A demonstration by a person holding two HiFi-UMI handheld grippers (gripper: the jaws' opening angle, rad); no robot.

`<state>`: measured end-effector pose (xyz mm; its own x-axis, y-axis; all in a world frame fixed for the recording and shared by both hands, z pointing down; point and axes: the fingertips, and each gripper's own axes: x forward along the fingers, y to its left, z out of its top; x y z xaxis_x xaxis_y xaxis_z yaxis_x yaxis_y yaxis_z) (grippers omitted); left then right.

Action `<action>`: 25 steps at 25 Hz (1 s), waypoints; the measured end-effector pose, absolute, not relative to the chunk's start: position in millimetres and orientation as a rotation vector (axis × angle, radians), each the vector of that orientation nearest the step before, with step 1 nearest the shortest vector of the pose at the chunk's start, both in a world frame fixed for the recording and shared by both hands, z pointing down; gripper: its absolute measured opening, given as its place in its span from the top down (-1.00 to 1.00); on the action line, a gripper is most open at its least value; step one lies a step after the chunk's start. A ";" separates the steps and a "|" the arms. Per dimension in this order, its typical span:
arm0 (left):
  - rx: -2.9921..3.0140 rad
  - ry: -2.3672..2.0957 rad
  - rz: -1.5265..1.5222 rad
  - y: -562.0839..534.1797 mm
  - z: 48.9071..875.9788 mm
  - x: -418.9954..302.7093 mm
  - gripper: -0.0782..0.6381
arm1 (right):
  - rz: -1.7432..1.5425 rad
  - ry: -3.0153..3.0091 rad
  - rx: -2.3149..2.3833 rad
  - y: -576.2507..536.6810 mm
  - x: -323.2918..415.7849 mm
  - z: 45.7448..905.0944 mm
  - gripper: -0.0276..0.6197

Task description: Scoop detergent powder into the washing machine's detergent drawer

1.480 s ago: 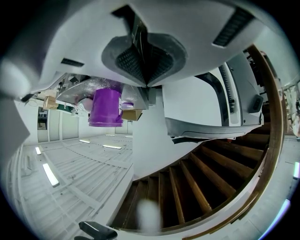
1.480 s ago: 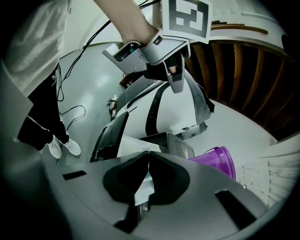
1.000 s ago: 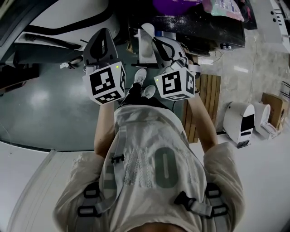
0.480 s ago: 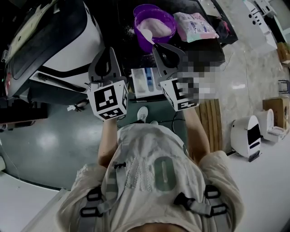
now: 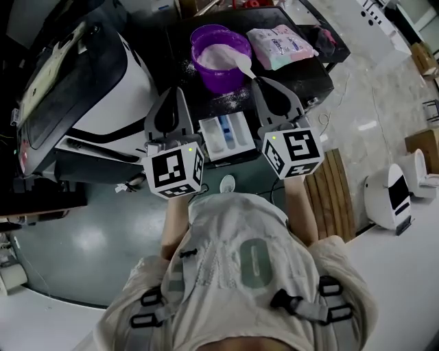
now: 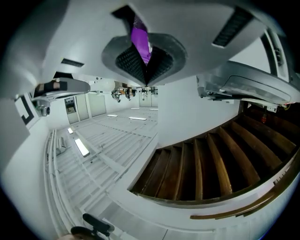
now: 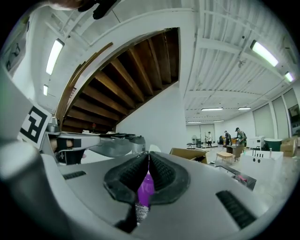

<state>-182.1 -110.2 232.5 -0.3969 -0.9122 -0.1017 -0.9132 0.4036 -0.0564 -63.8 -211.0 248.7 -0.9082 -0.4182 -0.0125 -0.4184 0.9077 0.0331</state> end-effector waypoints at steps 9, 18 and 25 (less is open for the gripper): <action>-1.695 2.514 -0.043 -106.7 247.2 -164.8 0.73 | 0.010 3.032 -0.742 -204.0 -40.5 261.9 0.88; -1.653 2.544 -0.039 -99.5 248.7 -177.6 0.73 | 0.019 3.055 -0.731 -197.6 -43.1 270.0 0.88; -1.651 2.552 -0.037 -99.9 250.1 -179.5 0.73 | -0.008 3.068 -0.719 -198.5 -45.0 271.7 0.88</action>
